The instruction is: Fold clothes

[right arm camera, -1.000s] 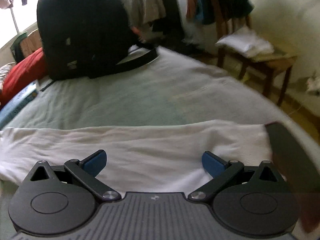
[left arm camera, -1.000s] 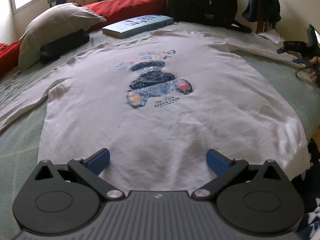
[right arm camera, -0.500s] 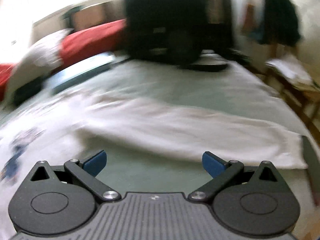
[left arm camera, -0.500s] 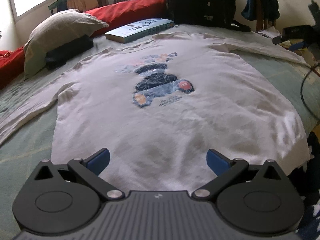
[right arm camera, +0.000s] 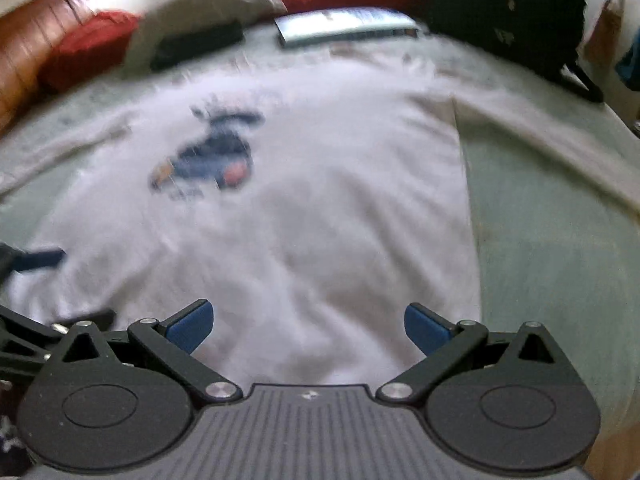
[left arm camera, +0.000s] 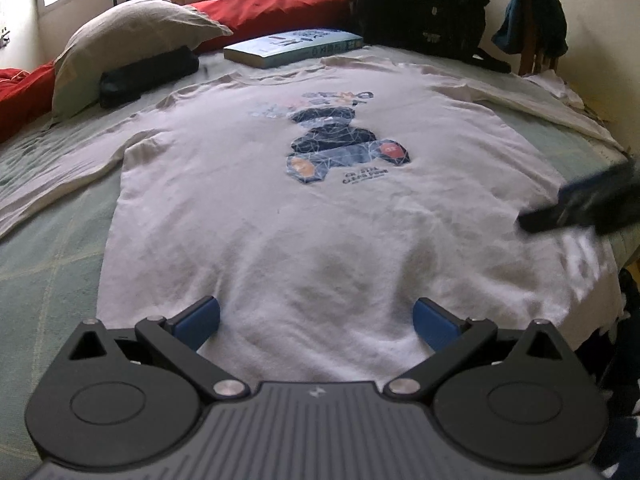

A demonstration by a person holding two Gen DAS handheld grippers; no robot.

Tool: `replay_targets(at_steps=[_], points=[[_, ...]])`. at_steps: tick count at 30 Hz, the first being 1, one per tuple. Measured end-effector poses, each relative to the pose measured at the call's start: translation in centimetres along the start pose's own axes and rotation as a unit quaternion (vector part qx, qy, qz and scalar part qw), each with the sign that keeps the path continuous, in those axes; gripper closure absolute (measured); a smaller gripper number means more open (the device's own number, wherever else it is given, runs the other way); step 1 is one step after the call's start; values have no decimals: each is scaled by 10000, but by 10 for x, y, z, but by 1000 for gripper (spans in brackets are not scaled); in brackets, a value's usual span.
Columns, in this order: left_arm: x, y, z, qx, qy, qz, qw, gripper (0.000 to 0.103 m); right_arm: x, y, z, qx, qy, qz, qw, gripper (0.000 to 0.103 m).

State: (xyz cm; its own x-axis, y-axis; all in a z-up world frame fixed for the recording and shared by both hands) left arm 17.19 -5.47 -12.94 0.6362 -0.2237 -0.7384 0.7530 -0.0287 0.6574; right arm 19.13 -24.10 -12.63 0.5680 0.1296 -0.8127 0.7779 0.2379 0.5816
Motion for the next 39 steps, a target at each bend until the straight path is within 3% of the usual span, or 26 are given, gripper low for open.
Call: replay_targets(at_steps=[4, 10, 14, 17, 21, 27, 32, 36, 39], points=[[-9, -10, -1, 82, 10, -29, 10000, 1, 6, -8, -5, -4, -262, 21, 9997, 0], [-35, -26, -5, 71, -167, -150, 9997, 1, 4, -13, -5, 27, -302, 140, 9994, 0], [-47, 1, -3, 51, -257, 272, 9993, 1, 5, -12, -5, 52, -316, 169, 9993, 0], [-36, 14, -1, -8, -259, 331, 9991, 1, 5, -12, -5, 89, -346, 203, 9992, 0], [-16, -3, -5, -63, -133, -25, 9999, 1, 4, -12, -5, 118, -343, 226, 9991, 0], [-33, -30, -15, -5, -193, 43, 9998, 1, 4, -13, -6, 127, -354, 355, 9987, 0], [-42, -9, -17, -165, -284, 248, 9992, 1, 3, -14, -6, 145, -387, 436, 9982, 0], [-24, -16, -20, -337, -269, -30, 9991, 1, 1, -15, -7, 184, -384, 394, 9983, 0], [-30, -27, -22, -80, -250, 13, 9997, 1, -2, -17, -7, 187, -351, 356, 9986, 0]])
Point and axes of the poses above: each gripper's, at about its wrist camera, not at the fingertips, and x roughly the way its jaws point, z to its right, y to its top, the point moved 10 cm from there along x, roughly the way its jaws point, and after that the axes turned 14 degrees about -x, right-handed, at the moved point
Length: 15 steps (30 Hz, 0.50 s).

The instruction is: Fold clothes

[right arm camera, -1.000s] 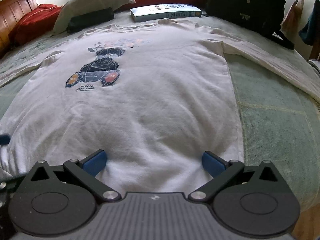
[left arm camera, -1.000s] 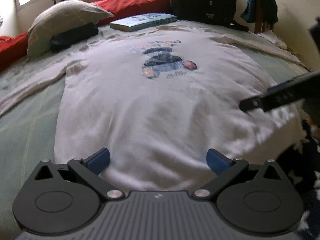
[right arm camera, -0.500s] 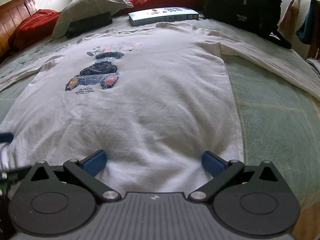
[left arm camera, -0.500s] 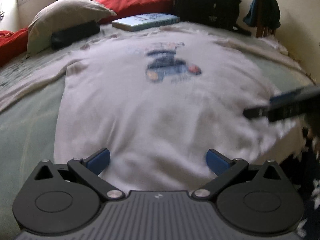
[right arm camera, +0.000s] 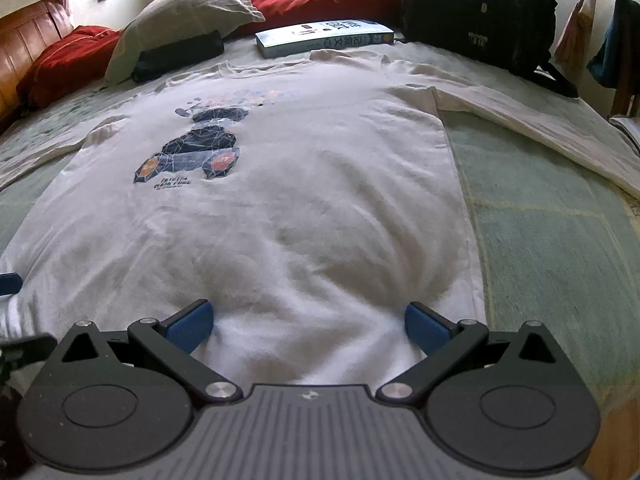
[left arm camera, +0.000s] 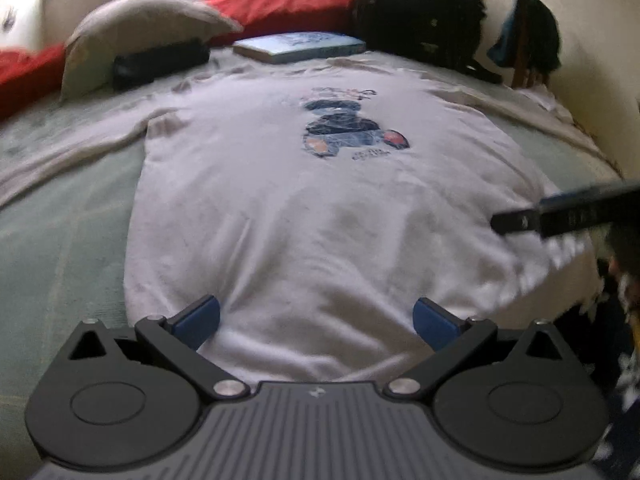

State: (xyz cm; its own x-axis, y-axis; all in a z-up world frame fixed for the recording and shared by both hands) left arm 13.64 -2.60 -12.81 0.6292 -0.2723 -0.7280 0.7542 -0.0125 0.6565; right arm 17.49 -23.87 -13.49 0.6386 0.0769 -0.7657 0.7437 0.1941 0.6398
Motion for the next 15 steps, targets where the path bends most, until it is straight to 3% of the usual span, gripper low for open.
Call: replay_targets(at_steps=[4, 8, 11, 15], points=[[-20, 11, -25, -210, -51, 66, 9997, 1, -6, -2, -3, 22, 49, -48, 10000, 0], [-44, 49, -82, -307, 412, 544, 9972, 1, -21, 5, -15, 284, 568, 140, 9979, 0], [-54, 88, -143, -610, 779, 804, 9918, 1, -34, 16, -28, 488, 995, 280, 9934, 0], [-51, 139, -243, -1644, 1044, 944, 9763, 1, -51, 37, -44, 582, 1311, 507, 9884, 0]])
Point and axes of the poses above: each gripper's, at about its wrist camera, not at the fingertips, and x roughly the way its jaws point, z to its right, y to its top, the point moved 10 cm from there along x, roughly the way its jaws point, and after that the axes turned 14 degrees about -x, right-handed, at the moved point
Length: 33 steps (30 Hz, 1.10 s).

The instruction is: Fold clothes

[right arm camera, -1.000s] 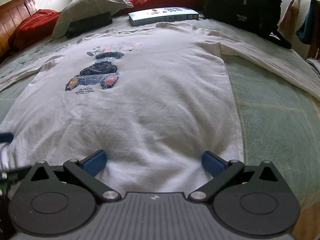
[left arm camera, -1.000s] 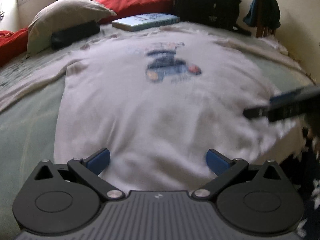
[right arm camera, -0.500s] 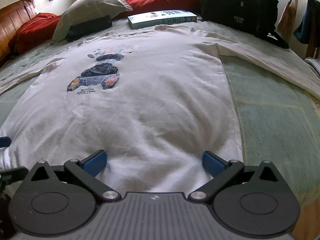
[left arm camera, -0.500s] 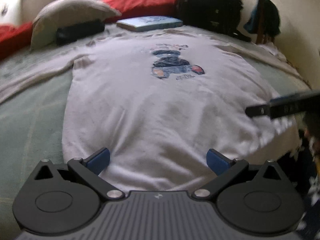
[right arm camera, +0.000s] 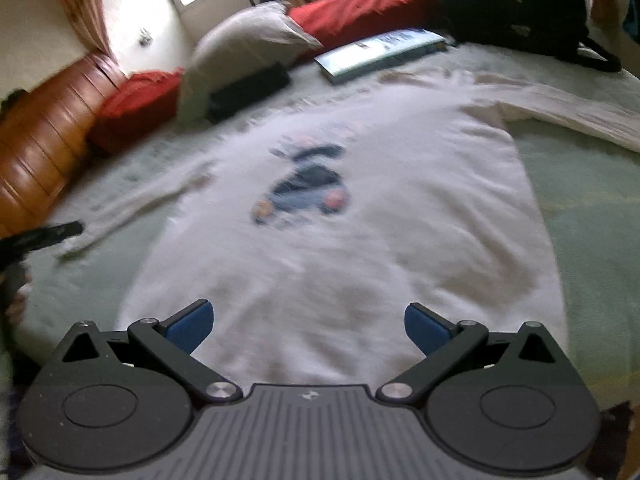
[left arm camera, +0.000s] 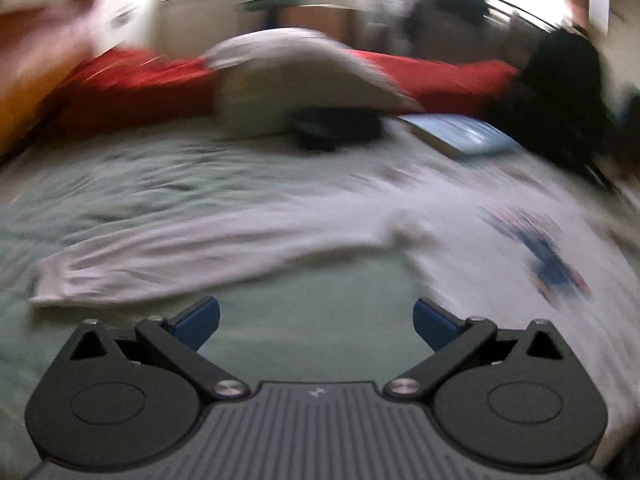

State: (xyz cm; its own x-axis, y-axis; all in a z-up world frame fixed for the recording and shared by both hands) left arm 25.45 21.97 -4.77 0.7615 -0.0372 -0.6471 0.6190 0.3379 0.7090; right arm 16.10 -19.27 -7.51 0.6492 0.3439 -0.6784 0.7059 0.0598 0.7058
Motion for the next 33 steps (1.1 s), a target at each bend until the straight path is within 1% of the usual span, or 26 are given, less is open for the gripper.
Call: replay_targets(at_steps=[2, 4, 6, 9, 11, 12, 14, 15, 16, 17, 21, 24, 25, 27, 28, 29, 30, 32, 33], points=[[21, 31, -34, -479, 106, 33, 9988, 1, -2, 10, -10, -67, 13, 86, 9999, 0], [46, 51, -67, -874, 349, -17, 9956, 1, 0, 17, -16, -189, -114, 110, 9997, 0], [69, 60, -92, -1204, 327, -90, 9921, 1, 5, 22, -20, -283, -273, 71, 9992, 0], [96, 68, -125, -1663, 304, -166, 9855, 1, 15, 26, -20, -274, -369, -26, 9989, 0], [110, 69, -142, -1791, 389, -192, 9829, 1, 23, 28, -18, -231, -411, -95, 9988, 0], [116, 68, -151, -1851, 496, -202, 9813, 1, 27, 28, -18, -202, -421, -132, 9988, 0], [118, 72, -166, -1778, 652, 4, 9819, 1, 33, 29, -17, -188, -442, -185, 9987, 0], [118, 75, -174, -1695, 847, 140, 9818, 1, 35, 29, -17, -191, -461, -207, 9985, 0], [119, 77, -180, -1645, 954, 172, 9816, 2, 38, 29, -16, -194, -481, -228, 9984, 0], [121, 78, -182, -1676, 908, 122, 9816, 2, 39, 29, -16, -173, -482, -238, 9984, 0], [112, 86, -169, -1642, 1045, 194, 9807, 2, 44, 29, -16, -70, -432, -258, 9987, 0], [103, 83, -136, -1231, 487, 115, 9911, 2, 44, 29, -18, -100, -424, -260, 9987, 0], [103, 79, -127, -1165, 340, 35, 9926, 2, 44, 29, -19, -108, -409, -253, 9988, 0], [105, 66, -114, -1131, 50, -243, 9933, 1, 43, 29, -20, -99, -382, -239, 9989, 0], [107, 59, -110, -1085, -33, -349, 9935, 1, 43, 29, -21, -97, -367, -235, 9990, 0], [109, 52, -110, -1036, 4, -420, 9937, 1, 42, 29, -21, -102, -357, -232, 9990, 0], [113, 44, -115, -1039, 171, -510, 9931, 1, 41, 29, -21, -104, -361, -231, 9990, 0], [110, 32, -121, -925, 328, -537, 9937, 2, 39, 29, -20, -103, -370, -220, 9990, 0], [107, 28, -120, -749, 419, -559, 9947, 1, 39, 29, -19, -91, -372, -219, 9990, 0]])
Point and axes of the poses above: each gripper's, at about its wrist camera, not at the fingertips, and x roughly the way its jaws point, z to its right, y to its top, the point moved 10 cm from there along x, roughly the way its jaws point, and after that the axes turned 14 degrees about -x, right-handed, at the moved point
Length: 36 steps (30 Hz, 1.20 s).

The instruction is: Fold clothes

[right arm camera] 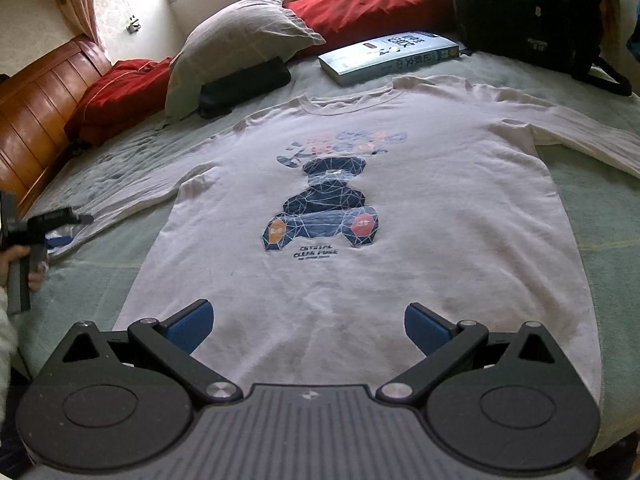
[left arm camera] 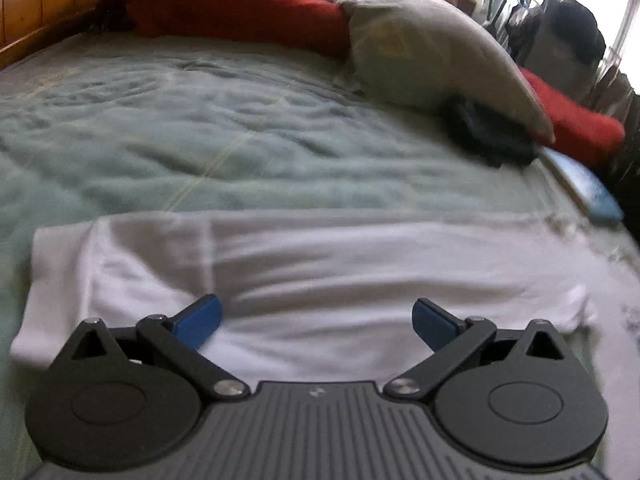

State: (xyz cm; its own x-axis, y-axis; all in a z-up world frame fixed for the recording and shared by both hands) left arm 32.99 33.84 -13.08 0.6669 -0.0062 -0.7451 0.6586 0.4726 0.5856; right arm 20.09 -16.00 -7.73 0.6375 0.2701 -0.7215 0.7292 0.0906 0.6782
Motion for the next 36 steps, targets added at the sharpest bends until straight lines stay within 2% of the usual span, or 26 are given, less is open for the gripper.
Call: replay_targets(at_steps=[3, 4, 7, 11, 13, 15, 17, 20, 23, 27, 30, 36], points=[[-7, -5, 7, 422, 396, -107, 9983, 2, 0, 0, 2, 44, 12, 24, 10000, 0], [-12, -3, 13, 485, 371, -61, 9981, 2, 0, 1, 3, 57, 19, 33, 10000, 0], [-18, 4, 43, 553, -130, 153, 9983, 2, 1, -1, 0, 35, 11, 3, 10000, 0], [3, 1, 77, 554, -550, 79, 9969, 2, -1, -2, -2, -37, -63, -1, 10000, 0], [16, -7, 83, 555, -573, -63, 9968, 2, -3, -2, -2, -65, -110, 29, 9999, 0], [24, -15, 78, 571, -396, -129, 9975, 2, -3, -5, -1, -85, -130, -1, 9999, 0], [21, -22, 73, 647, -342, -76, 9973, 1, -3, -7, -1, -111, -119, -35, 9999, 0], [7, -35, 72, 860, -244, -195, 9958, 1, 0, -10, 0, -111, -75, -63, 9999, 0], [2, -32, 78, 937, -130, -174, 9954, 1, 1, -12, -2, -71, 25, -79, 9999, 0], [8, -26, 99, 774, -425, -136, 9960, 1, 0, -15, -5, -120, 77, -75, 9999, 0], [16, -34, 104, 772, -474, -182, 9957, 1, -3, -15, -3, -114, 37, -59, 9999, 0], [1, -50, 109, 1156, -466, -254, 9919, 1, -1, -16, 0, -38, 79, -63, 9999, 0]])
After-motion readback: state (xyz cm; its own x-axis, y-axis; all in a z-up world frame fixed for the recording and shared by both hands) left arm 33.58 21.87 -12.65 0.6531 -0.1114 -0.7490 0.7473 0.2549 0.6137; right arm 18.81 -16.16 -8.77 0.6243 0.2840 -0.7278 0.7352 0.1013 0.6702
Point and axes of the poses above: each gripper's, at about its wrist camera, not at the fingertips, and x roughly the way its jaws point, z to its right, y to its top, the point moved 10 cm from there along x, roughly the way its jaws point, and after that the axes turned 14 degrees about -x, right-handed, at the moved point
